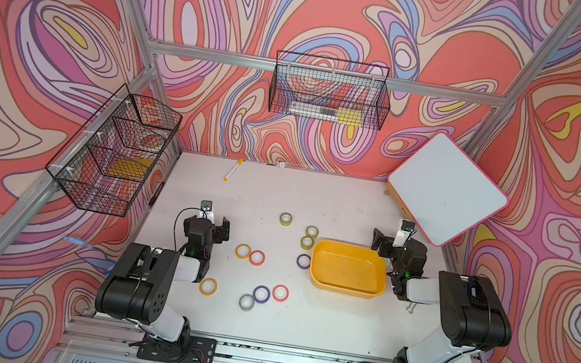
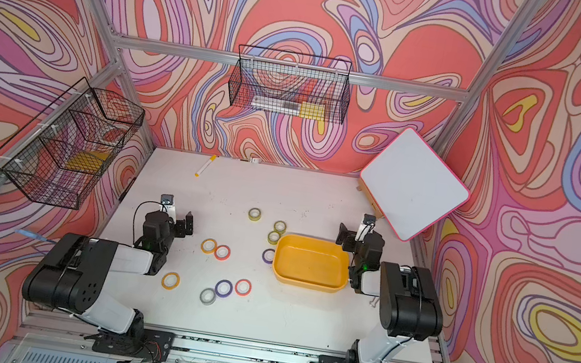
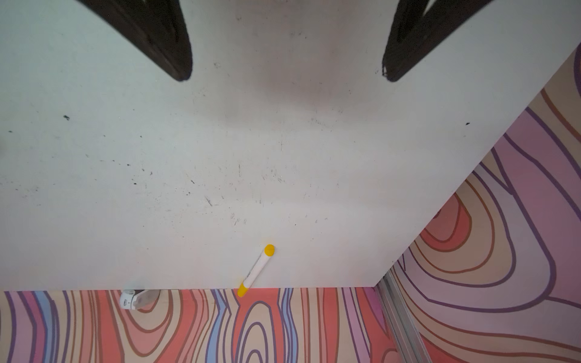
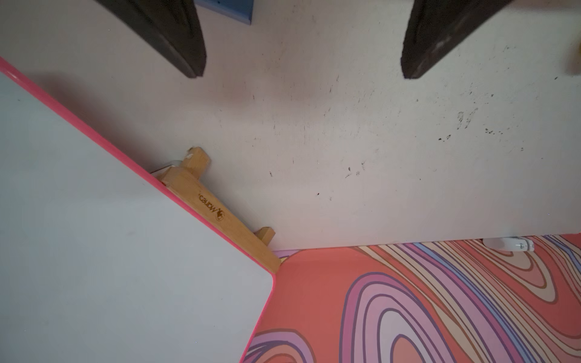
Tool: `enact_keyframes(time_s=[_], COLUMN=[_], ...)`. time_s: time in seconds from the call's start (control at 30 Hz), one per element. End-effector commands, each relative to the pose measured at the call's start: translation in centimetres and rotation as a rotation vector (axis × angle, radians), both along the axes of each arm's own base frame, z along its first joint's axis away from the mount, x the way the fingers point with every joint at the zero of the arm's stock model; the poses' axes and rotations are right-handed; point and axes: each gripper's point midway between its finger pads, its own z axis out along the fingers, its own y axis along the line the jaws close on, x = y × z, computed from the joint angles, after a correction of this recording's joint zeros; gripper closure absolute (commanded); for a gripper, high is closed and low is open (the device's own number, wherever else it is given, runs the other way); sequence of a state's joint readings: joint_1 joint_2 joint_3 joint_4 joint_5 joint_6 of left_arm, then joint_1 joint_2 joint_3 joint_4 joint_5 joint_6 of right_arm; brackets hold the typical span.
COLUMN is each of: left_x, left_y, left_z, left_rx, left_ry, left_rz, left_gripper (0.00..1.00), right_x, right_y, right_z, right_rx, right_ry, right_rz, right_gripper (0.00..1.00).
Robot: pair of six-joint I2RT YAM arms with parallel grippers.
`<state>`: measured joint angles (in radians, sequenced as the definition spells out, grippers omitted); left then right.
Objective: Put the transparent tape into the storage box
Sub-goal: Adjust the storage box at the center of the board.
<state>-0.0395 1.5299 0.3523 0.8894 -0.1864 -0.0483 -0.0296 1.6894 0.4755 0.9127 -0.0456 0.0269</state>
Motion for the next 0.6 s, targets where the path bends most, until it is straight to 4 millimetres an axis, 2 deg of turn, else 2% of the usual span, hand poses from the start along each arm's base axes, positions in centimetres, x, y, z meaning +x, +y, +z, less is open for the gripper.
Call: enact_keyframes(time_s=[0.0, 0.4, 0.57], left_x=[0.49, 0.44, 0.52], left_y=[0.2, 0.12, 0.04], left_z=[0.58, 0.55, 1.4], left_rx=[0.007, 0.008, 0.009], left_ry=[-0.02, -0.021, -0.028], left_rz=[0.006, 0.0, -0.004], left_gripper=[0.01, 0.01, 0.01], right_x=[0.08, 0.04, 0.23], right_y=[-0.09, -0.09, -0.22], right_z=[0.27, 0.26, 0.86], right_rx=[-0.004, -0.003, -0.003], right_ry=[-0.015, -0.015, -0.01], right_rz=[0.003, 0.002, -0.005], right_gripper=[0.02, 0.03, 0.05])
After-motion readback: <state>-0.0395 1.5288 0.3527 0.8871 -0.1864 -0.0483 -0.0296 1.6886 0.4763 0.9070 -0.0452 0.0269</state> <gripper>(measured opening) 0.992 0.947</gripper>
